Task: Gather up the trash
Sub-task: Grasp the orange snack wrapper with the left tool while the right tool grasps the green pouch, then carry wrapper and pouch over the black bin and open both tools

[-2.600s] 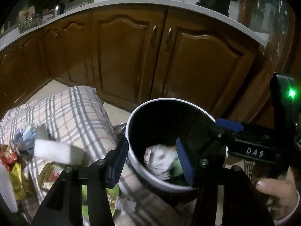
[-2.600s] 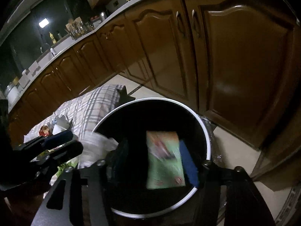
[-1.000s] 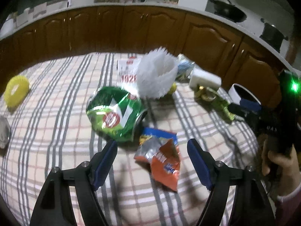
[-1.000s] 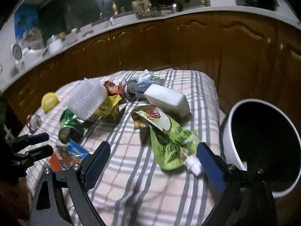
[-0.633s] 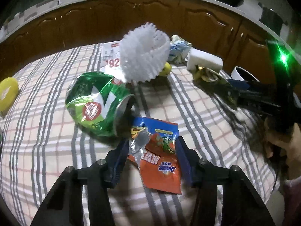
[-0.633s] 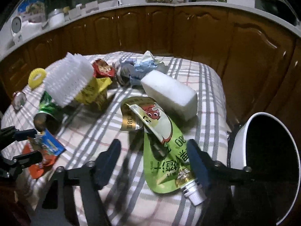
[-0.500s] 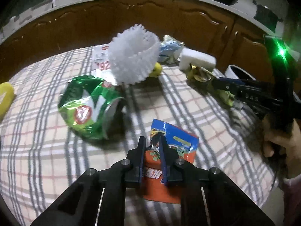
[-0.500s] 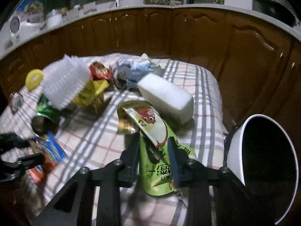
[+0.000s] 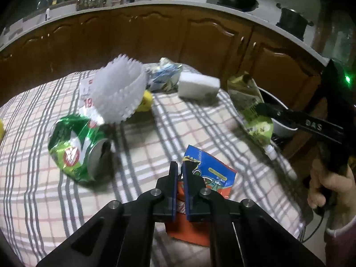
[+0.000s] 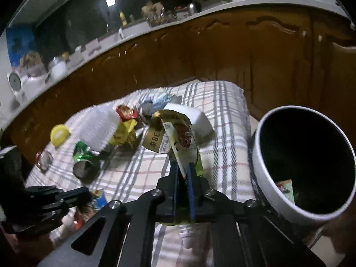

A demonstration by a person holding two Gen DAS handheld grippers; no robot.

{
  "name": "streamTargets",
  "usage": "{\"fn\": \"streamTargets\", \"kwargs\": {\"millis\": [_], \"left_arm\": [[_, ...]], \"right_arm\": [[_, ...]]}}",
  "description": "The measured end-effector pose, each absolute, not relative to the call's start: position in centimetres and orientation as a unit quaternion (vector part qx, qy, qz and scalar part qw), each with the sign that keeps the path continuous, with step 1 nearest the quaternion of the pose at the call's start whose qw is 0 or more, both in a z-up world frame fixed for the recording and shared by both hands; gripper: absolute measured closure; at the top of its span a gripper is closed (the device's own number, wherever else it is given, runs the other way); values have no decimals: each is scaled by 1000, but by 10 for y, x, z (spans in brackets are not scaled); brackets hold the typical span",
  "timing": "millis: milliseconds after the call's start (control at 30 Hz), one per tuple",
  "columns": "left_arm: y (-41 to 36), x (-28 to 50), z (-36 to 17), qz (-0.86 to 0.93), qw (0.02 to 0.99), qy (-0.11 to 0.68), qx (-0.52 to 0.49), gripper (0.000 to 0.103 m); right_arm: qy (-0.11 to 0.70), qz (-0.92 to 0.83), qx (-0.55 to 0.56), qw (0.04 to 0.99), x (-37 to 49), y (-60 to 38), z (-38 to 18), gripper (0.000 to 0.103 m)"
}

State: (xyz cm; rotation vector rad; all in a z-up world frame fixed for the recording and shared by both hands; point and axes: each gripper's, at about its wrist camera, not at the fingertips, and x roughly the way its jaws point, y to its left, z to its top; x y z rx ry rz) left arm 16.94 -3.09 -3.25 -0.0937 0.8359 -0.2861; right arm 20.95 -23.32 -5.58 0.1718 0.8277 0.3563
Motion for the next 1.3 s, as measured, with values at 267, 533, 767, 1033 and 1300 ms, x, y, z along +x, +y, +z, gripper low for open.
{"fn": "streamTargets", "kwargs": {"millis": [267, 533, 767, 1033, 1300], "left_arm": [[-51, 176, -22, -161, 905, 391, -44, 100], [-77, 189, -10, -182, 909, 373, -33, 101], [-101, 207, -4, -197, 911, 360, -28, 101], [-130, 233, -1, -212, 912, 350, -20, 101], [-160, 267, -1, -222, 911, 346, -16, 101]], "right_arm": [[388, 153, 115, 902, 190, -259, -47, 96], [376, 131, 130, 908, 181, -285, -39, 96], [367, 112, 136, 913, 181, -308, -32, 96], [360, 86, 144, 918, 185, -334, -26, 96], [360, 57, 150, 919, 197, -363, -24, 96]]}}
